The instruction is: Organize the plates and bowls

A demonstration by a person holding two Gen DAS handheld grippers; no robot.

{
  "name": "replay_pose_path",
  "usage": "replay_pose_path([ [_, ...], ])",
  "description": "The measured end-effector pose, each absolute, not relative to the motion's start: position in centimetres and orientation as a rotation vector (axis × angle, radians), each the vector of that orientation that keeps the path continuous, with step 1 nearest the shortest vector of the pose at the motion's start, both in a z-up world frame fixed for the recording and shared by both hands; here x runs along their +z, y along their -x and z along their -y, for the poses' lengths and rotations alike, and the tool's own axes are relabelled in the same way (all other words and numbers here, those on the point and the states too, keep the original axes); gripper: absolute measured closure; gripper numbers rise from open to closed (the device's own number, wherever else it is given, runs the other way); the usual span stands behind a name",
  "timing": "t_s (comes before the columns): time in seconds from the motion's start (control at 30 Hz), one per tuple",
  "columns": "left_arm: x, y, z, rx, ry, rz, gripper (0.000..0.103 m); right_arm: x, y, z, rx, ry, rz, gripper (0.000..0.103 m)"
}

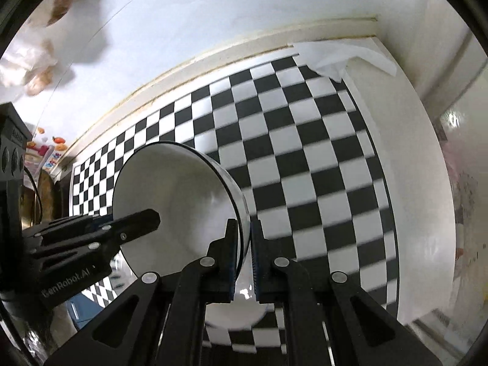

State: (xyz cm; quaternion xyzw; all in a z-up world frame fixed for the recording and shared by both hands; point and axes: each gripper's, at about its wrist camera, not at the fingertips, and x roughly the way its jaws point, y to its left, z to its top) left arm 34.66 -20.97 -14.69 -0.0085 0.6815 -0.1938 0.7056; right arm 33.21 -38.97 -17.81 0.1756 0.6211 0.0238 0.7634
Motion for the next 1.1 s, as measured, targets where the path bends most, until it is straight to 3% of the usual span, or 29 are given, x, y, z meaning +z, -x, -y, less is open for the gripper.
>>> replay_pose_path([
  [0.4,-19.1,-30.3,21.0,-0.385,-0.032,-1.598,0.086,-22.7,-27.3,38.1,0.056,-0.401,-1.448,0.094],
  [1.1,-21.2,-30.6,21.0,-0.356,-0.075,-1.626,0.086,-25.8,-28.5,37.2,0.053,-0.366,-1.541,0.094],
])
